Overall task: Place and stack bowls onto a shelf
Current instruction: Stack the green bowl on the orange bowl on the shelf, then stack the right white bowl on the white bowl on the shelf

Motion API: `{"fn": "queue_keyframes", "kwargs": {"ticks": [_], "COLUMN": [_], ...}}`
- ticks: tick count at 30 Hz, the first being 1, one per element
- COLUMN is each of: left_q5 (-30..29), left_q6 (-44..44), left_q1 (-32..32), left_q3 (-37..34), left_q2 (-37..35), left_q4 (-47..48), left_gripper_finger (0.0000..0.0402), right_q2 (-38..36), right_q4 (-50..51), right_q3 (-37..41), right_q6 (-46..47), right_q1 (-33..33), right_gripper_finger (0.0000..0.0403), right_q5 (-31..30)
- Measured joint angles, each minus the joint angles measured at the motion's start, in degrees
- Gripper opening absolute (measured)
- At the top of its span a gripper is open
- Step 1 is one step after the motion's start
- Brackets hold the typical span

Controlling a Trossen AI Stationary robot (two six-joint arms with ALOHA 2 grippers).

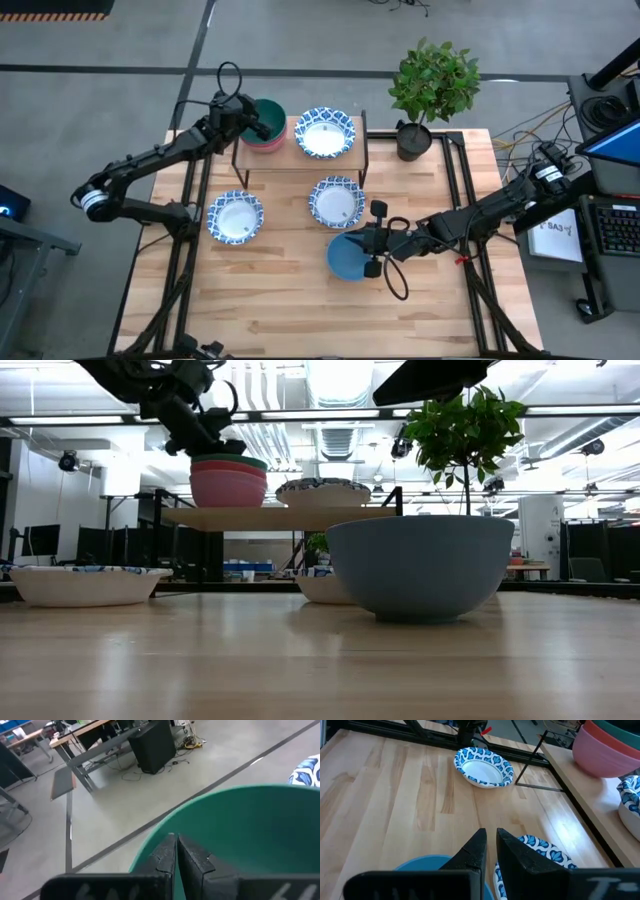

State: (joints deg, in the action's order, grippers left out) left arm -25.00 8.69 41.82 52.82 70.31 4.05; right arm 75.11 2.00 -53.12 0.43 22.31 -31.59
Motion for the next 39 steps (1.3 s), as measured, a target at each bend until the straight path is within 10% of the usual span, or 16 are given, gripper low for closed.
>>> {"fn": "queue_keyframes", "kwargs": {"ticks": [6, 17, 29, 39], "left_q5": [2.17, 35.37, 36.01, 31.70], "left_q6": [-0.25, -8.84, -17.43, -17.44], "left_q1": [-0.77, -9.55, -23.56, -23.91], "left_q3": [3.44, 0.88, -15.93, -21.66], "left_q2": [-4.81, -21.83, -33.19, -41.31], "left_q4": [5.35, 12.58, 4.00, 1.50], "left_gripper_finger": [0.0000, 0.0000, 0.0000, 0.0000], "right_q2": [0.00, 0.00, 2.39, 15.53], "right_q4": [-0.52, -0.18, 24.06, 39.72], "right_q3": [0.00, -1.81, -17.04, -30.79], "right_q6": [2.97, 13.76, 28.96, 36.31], "right_q1": [0.00, -0.02, -6.72, -15.00], "right_gripper_finger": [0.0034, 0.0034, 0.0034, 0.0033], "right_q5": [0.00, 0.09, 1.76, 20.71]}}
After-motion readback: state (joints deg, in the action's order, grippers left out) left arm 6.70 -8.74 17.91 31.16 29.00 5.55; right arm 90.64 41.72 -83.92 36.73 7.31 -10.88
